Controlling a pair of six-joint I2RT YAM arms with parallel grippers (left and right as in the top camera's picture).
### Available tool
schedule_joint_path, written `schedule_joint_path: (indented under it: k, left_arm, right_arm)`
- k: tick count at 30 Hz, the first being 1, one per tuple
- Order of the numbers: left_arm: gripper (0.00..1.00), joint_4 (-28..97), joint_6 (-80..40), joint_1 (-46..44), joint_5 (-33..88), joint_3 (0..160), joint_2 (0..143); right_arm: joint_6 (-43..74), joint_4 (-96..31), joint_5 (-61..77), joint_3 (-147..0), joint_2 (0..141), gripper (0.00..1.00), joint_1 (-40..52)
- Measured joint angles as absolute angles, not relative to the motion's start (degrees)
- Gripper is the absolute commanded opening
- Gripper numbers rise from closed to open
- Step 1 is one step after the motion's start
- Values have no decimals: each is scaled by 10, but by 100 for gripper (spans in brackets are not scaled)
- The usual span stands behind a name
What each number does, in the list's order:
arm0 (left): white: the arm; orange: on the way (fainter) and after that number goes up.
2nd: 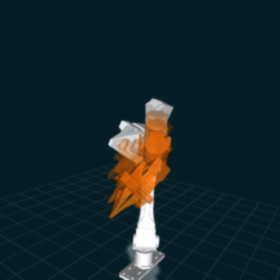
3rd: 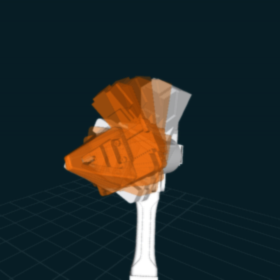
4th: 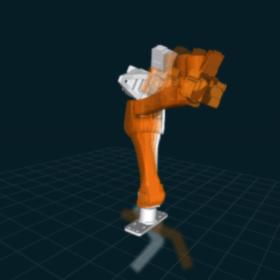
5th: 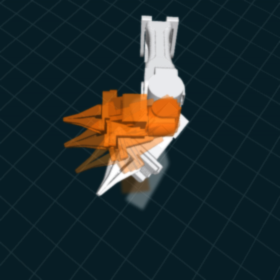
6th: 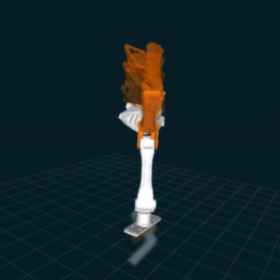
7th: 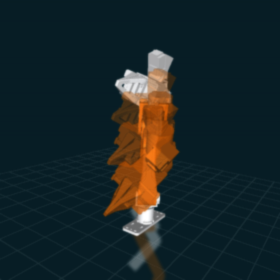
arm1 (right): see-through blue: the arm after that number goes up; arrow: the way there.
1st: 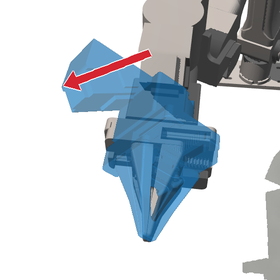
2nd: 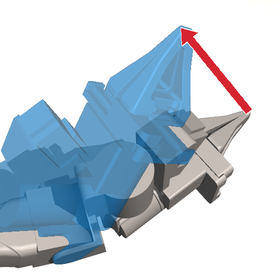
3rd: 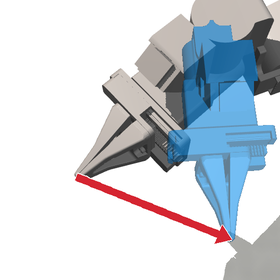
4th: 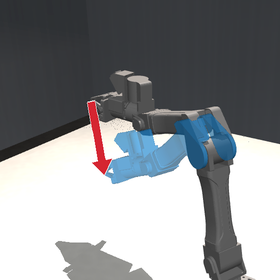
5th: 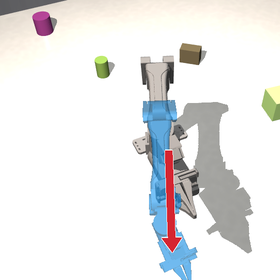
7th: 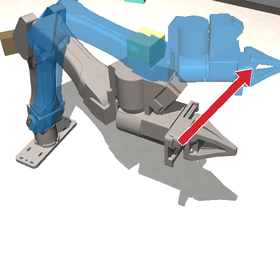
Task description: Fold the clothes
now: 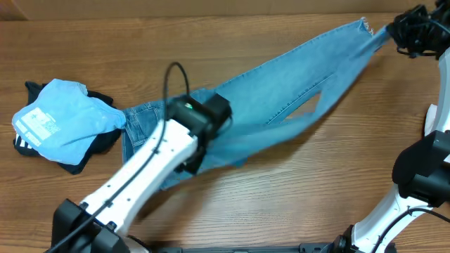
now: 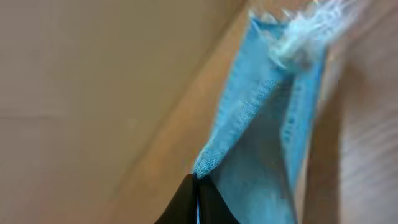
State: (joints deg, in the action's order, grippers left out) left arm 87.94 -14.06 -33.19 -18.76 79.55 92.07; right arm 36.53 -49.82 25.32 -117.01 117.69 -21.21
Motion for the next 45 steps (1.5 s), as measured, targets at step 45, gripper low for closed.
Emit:
schedule_joint_path:
  k: [45]
  left_arm:
    - [9, 587, 15, -150, -206, 795, 1046]
  right_arm:
    - [394, -370, 37, -1242, 1308, 4, -148]
